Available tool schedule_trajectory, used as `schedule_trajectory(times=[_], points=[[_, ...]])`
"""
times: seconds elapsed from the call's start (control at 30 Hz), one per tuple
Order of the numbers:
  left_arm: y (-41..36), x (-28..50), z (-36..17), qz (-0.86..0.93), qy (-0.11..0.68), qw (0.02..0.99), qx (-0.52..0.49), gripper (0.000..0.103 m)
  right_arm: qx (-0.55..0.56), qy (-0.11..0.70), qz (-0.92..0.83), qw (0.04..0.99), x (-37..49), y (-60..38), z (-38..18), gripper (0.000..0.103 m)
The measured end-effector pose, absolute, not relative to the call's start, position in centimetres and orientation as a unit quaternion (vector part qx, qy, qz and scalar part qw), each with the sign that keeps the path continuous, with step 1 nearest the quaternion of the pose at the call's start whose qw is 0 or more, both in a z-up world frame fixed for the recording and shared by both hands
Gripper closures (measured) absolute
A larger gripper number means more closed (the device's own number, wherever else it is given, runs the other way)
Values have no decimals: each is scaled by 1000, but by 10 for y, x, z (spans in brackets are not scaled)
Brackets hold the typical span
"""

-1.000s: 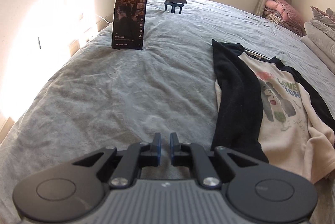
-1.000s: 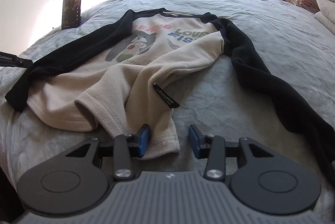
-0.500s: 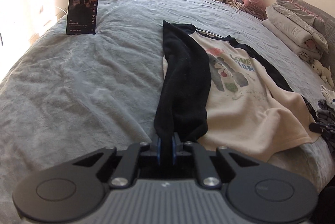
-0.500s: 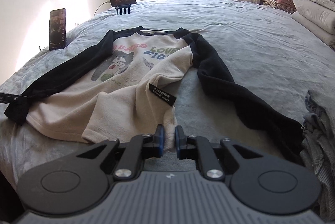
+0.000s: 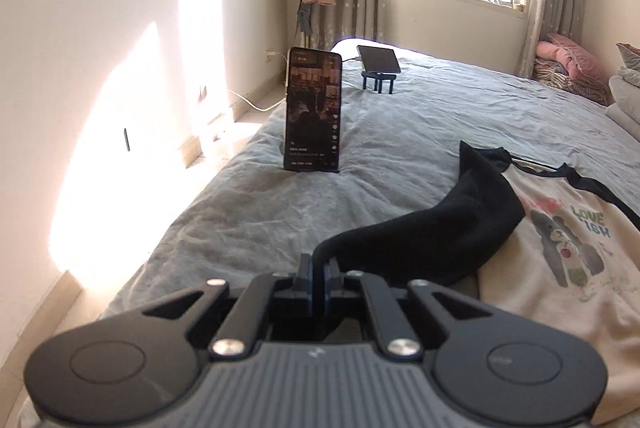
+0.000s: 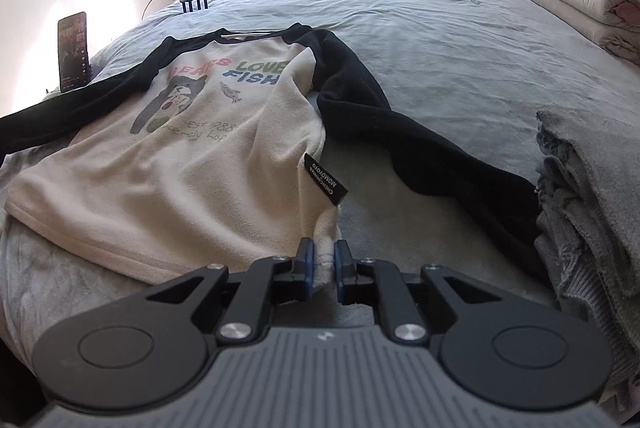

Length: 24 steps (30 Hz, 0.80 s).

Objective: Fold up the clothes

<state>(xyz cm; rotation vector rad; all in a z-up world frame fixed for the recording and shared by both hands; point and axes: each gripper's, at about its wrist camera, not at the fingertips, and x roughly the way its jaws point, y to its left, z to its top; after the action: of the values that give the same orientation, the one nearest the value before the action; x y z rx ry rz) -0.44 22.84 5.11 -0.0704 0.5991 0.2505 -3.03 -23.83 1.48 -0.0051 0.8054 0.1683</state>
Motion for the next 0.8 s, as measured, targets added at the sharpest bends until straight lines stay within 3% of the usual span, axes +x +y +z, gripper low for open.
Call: schedule_trajectory(times=[0.1,0.17,0.23,0.27,0.47,0.53,0.8], points=[[246,10,48,159,295,941,-39,95,-11,393,82,916,-29,-236,14,91],[251,13,47,142,309,938,-62,87,-12,393,83,916,-29,-237,14,90],[248,7,45,121,315,939,-71,61,-9,395,85,915,-29,-238,14,90],[246,5,45,111,317,939,-75,57,-6,396,86,914,-28,-239,13,90],[235,-15,40,36,334,934,-119,55,8,399,85,913,-26,-241,12,89],[227,-22,35,-7,340,929,-144,56,14,397,85,914,-27,-241,13,84],[195,-19,4,-160,393,884,-193,57,47,397,94,912,-29,-251,14,78]])
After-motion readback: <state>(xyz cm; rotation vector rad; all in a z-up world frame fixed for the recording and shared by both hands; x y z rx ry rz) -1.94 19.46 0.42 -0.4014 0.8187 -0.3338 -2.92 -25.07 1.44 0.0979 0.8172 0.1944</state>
